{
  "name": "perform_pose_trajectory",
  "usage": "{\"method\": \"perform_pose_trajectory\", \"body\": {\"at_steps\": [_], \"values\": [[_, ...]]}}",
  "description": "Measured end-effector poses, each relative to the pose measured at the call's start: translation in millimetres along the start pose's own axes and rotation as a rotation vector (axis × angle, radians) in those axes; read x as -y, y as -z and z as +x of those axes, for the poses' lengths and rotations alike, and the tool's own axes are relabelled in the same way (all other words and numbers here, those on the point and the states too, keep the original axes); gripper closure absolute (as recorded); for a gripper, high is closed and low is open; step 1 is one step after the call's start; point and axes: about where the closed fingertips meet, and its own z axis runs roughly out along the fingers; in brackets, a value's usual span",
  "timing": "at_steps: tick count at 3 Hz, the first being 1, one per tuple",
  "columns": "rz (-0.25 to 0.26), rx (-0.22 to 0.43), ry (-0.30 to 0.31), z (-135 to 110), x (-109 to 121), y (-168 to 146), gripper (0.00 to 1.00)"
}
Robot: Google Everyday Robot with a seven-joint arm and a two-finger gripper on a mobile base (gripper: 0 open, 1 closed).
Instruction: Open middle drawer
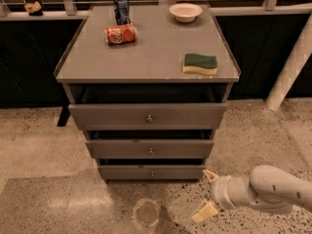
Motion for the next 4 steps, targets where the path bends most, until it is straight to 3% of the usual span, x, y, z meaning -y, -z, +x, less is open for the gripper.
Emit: {"method": "perform_pose_trajectory", "body": {"at_steps": [1,2,4], "values": [[0.083,0.024,-0.073,-19,23,-29,0.0],[0.165,-0.102,-0.117,-28,47,-41,0.0],[0.17,-0.112,-0.111,-28,54,-47,0.0]]}}
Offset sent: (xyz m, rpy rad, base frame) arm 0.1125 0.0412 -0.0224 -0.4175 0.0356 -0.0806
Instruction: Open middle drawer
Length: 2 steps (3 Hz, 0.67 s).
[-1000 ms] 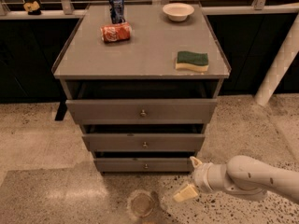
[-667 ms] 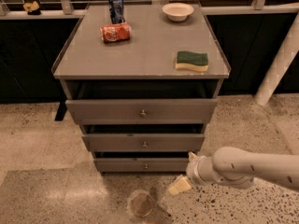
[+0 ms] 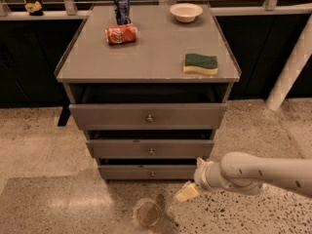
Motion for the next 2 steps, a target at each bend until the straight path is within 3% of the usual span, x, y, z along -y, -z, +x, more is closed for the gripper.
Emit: {"method": "perform_pose_trajectory", "body": {"at_steps": [1,2], "values": [[0.085,-0.073,-0.021,13,22,-2,0.0],[0.16,-0.142,0.028,-7,57,-28,0.0]]}}
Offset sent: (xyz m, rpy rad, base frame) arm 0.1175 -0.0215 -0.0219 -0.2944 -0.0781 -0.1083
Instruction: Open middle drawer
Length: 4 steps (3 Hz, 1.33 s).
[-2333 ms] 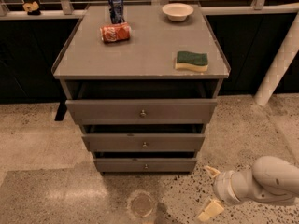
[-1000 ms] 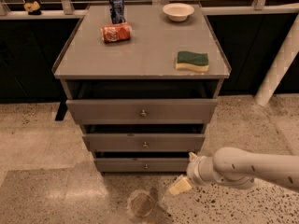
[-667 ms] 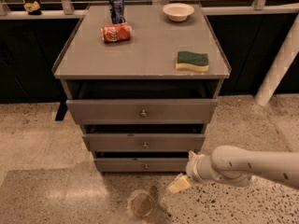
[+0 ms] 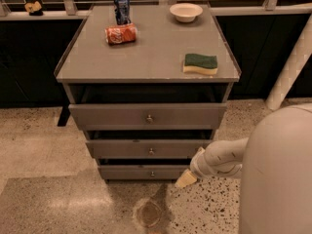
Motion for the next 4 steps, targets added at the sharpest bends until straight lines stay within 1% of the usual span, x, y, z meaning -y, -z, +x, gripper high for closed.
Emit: {"method": "perform_pose_trajectory", "body": {"at_steps": [1,2,3,4], "values": [[0.0,0.0,0.0,0,0,0,0.0],[-0.006,-0.017,0.035,-28,43,-29,0.0],[-0.006,-0.017,0.035,-28,43,-29,0.0],[-0.026,-0.012,0.024,-27,54,-43,0.0]]}}
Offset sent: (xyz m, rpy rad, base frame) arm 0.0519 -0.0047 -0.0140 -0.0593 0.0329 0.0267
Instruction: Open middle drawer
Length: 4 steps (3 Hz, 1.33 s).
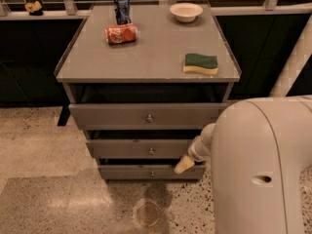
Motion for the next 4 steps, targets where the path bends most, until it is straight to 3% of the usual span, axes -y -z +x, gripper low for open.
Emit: {"method": "perform_pose_trajectory", "body": {"at_steps": [2,3,4], "values": [[-0.074,-0.011,-0.053,14,22,-43,0.0],[-0.074,-0.011,-0.053,14,22,-43,0.0],[-0.074,-0.011,-0.053,14,22,-43,0.19]]}}
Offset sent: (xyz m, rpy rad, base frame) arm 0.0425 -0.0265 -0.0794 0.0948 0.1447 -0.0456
